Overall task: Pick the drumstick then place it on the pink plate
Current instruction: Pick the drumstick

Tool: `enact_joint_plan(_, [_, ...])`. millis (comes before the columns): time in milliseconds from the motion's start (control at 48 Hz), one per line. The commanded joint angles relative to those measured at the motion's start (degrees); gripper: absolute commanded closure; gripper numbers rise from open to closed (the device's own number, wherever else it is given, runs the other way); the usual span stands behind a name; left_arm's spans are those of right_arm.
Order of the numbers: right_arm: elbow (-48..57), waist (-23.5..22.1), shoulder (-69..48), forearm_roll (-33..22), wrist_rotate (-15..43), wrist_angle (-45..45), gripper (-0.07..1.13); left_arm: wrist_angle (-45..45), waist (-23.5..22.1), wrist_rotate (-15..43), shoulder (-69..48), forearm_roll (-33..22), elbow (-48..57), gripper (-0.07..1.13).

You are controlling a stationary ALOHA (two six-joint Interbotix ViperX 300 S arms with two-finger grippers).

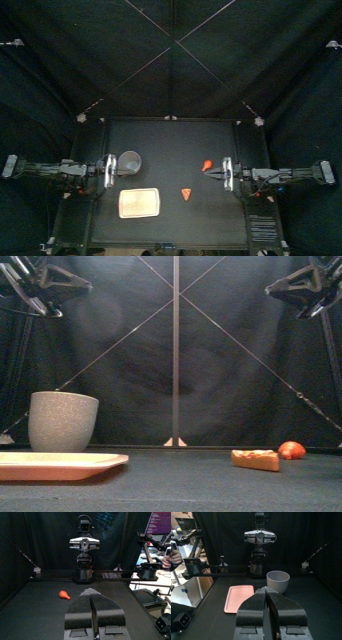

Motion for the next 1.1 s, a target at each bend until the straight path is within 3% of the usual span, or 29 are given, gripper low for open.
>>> enact_joint_plan(21, [-0.5,-1.1,1.5,0.8,0.9,1.0,1.00,1.7,-0.2,0.0,0.9,-0.2,-0.4,1.03])
enact_joint_plan(208, [-2.5,-8.2,5.6,0.9,0.7,18.1,1.00,4.1,0.3,0.0,0.9,-0.2,-0.5,1.03])
enact_joint_plan(396, [-5.8,-13.9,11.2,-7.4,0.3,36.8,1.00,4.4,0.5,0.0,0.9,-0.2,-0.1,1.03])
enact_joint_plan(688, [-9.2,-12.3,14.2,-18.3,-0.1,39.6,0.95,4.4,1.8,0.1,0.9,-0.2,0.7,1.03])
enact_joint_plan(875, [-9.3,-10.5,16.4,-24.8,-0.4,39.1,0.71,4.4,3.0,0.2,0.9,-0.2,1.0,1.03])
enact_joint_plan(1104, [-10.0,-10.3,20.5,-26.4,0.2,35.9,0.28,4.1,4.0,0.2,0.9,-0.2,1.0,1.03])
